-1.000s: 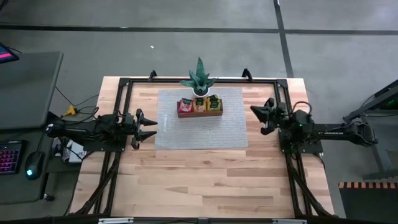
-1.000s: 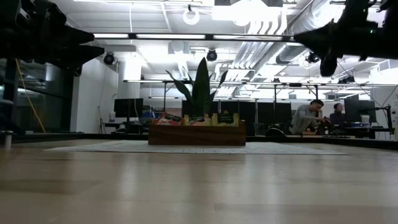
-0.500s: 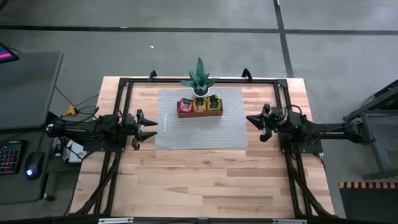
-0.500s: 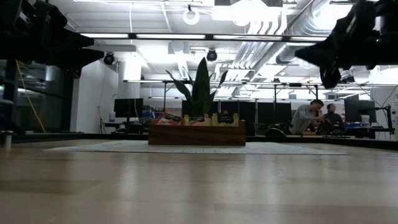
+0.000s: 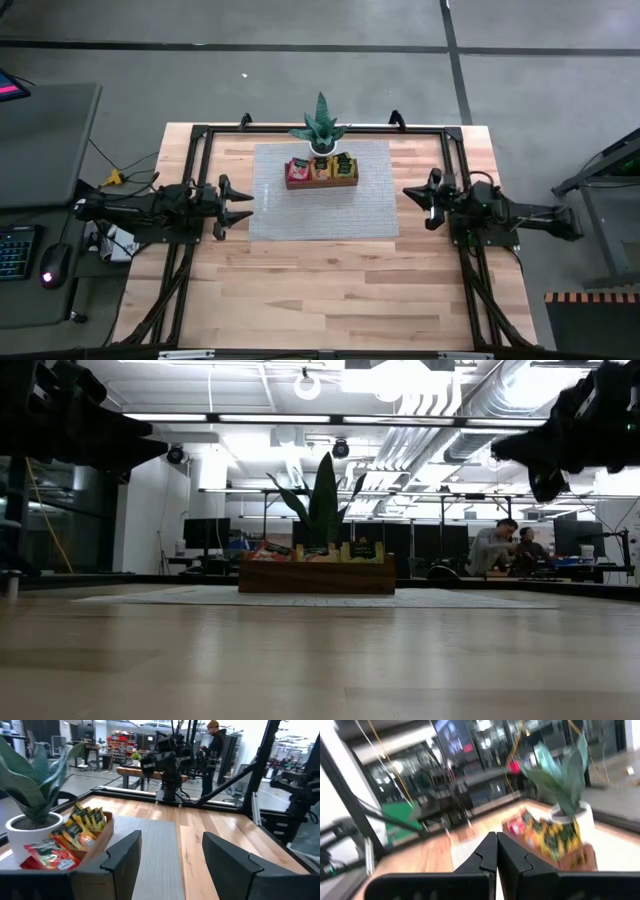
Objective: Pick & Place Tea
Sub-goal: Return to Home Position
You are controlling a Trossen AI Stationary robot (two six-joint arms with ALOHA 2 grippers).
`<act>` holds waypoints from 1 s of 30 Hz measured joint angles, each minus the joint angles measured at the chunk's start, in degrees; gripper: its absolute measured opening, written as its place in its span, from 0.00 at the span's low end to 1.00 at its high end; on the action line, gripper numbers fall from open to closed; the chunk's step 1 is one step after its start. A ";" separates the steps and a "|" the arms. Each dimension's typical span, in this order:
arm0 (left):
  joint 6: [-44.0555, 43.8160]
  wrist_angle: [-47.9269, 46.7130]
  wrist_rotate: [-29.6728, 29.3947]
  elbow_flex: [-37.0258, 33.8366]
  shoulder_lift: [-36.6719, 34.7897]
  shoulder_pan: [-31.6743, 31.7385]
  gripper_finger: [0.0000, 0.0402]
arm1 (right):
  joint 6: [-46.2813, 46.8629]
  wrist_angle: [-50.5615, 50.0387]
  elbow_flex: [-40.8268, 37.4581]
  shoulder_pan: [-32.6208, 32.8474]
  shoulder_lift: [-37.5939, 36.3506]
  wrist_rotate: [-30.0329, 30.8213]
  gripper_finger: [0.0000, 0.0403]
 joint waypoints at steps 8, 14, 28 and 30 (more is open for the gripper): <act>1.29 0.21 -1.66 0.00 0.00 0.00 0.52 | -5.57 -4.22 0.04 -0.02 0.16 -1.63 0.00; 1.29 0.23 -1.86 0.00 0.00 0.00 0.52 | -12.90 -4.50 0.09 -0.02 0.17 -3.22 0.02; 1.28 0.23 -1.88 0.00 0.00 0.00 0.52 | -13.01 -4.50 0.07 -0.02 0.17 -3.24 0.03; 1.28 0.26 -1.88 0.00 0.00 0.00 0.52 | -12.94 -4.48 0.07 -0.02 0.17 -3.22 0.03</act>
